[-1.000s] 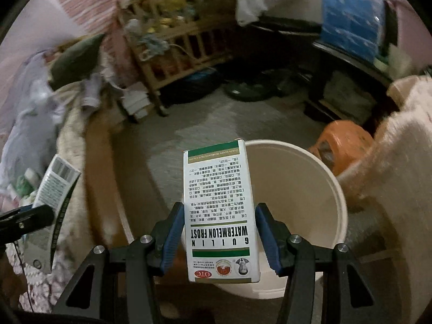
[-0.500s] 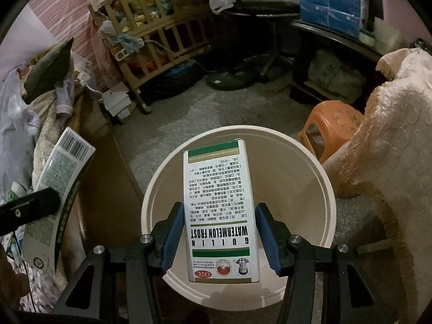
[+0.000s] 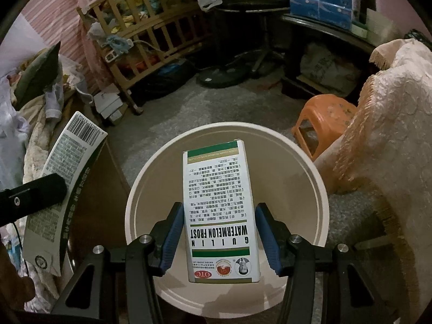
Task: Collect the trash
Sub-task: 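Open the right tool over the bucket while the left tool releases the carton, then move both tools back to the trash on the bed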
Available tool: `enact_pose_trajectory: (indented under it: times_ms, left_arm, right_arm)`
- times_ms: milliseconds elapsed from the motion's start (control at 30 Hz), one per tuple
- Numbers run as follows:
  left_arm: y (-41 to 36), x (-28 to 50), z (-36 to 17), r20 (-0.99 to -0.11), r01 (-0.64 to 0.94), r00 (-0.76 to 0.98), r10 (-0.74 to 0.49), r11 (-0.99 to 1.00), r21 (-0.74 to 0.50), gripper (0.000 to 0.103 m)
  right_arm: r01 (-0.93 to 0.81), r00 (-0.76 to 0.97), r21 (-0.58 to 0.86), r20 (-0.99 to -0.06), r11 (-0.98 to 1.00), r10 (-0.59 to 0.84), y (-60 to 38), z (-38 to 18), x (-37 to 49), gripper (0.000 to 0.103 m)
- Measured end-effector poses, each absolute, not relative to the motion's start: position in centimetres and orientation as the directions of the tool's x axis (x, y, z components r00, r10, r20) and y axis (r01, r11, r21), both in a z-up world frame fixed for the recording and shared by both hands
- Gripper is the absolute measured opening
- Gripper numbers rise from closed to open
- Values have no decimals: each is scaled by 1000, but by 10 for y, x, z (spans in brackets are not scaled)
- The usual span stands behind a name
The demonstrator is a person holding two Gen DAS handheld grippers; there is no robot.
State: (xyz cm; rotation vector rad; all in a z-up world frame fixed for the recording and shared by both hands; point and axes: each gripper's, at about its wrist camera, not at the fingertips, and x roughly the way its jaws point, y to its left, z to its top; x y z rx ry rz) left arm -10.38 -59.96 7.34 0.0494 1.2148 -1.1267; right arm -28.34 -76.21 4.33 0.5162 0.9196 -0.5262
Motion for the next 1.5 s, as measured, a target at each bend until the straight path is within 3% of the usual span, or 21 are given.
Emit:
enact_pose_trajectory:
  times_ms: [33, 133, 367, 567, 833, 1500]
  left_arm:
    - [-600, -103, 74, -741, 695, -87, -665, 493, -524, 72]
    - [-594, -101, 76, -740, 695, -79, -668, 495, -522, 73]
    - [-541, -89, 91, -773, 681, 68, -631, 595, -426, 72]
    - [-455, -83, 103, -800, 626, 304, -518, 742, -243, 73]
    - [-339, -73, 100, -808, 467, 456, -373, 873, -139, 73]
    - [-95, -61, 92, -826, 162, 546, -140, 985, -61, 73]
  right_arm:
    - [627, 500, 188, -841, 756, -206, -762, 44, -283, 53]
    - [629, 499, 186, -841, 755, -209, -761, 44, -282, 61]
    - [604, 495, 190, -851, 774, -176, -746, 44, -274, 62]
    - [528, 537, 186, -829, 828, -156, -701, 67, -255, 62]
    - [347, 623, 206, -780, 915, -61, -605, 108, -211, 62]
    - [-66, 531, 263, -807, 963, 257, -378, 94, -112, 63]
